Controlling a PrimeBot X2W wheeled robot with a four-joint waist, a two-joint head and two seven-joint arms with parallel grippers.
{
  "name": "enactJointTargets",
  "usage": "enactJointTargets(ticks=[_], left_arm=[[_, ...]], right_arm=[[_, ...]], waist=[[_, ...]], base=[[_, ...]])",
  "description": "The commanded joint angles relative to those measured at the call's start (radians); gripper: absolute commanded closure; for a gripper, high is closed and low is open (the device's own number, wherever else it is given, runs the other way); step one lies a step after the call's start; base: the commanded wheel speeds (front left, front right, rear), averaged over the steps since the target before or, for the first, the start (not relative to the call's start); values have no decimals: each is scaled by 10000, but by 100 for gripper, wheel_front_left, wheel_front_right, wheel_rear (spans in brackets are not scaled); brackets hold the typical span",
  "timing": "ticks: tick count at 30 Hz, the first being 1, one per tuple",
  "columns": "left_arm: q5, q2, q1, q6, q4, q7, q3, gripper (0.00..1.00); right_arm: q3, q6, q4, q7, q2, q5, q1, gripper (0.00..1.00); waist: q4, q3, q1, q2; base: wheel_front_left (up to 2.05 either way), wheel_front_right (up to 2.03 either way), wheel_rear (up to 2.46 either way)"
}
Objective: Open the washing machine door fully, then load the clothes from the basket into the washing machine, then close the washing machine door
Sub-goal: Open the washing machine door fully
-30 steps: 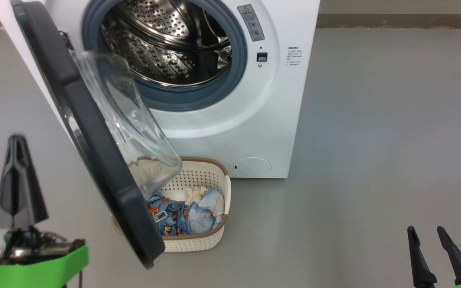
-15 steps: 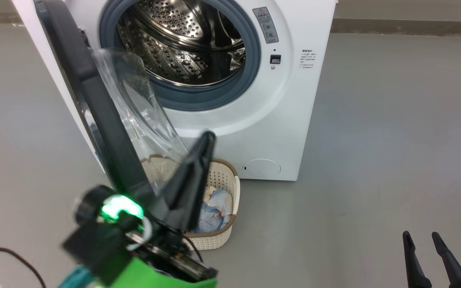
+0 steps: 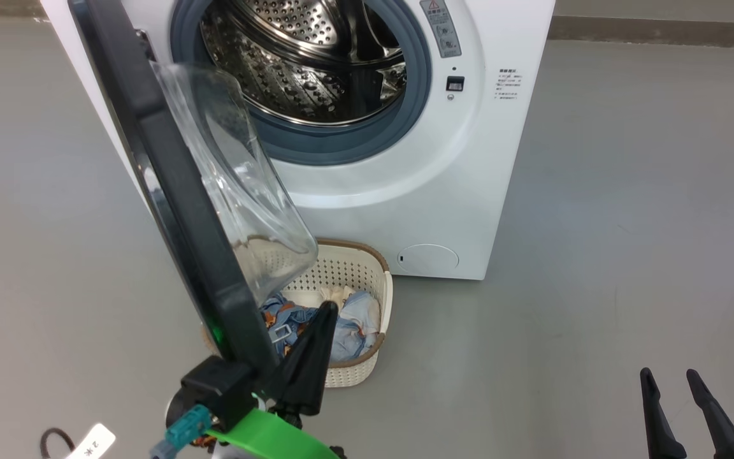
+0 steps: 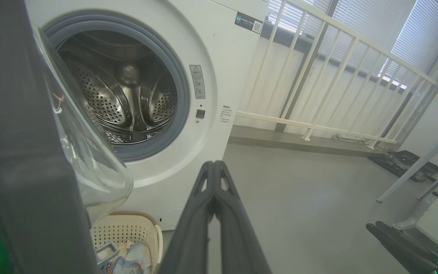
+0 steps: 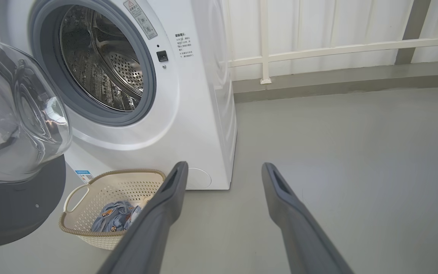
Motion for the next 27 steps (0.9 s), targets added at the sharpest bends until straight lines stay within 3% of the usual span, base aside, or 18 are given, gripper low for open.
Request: enactJointTargets(ticks=[1, 27], left_arm=[[-74, 40, -86, 42, -39, -141, 340, 100], [2, 65, -213, 981, 1835, -1229, 735, 100]], right_arm=[[265, 100, -194, -118, -171, 50, -297, 0], [306, 100, -91, -118, -334, 91, -416, 0]], waist=[[6, 20, 0, -1], [165, 317, 0, -1]], base=[[0, 0, 0], [0, 0, 0]])
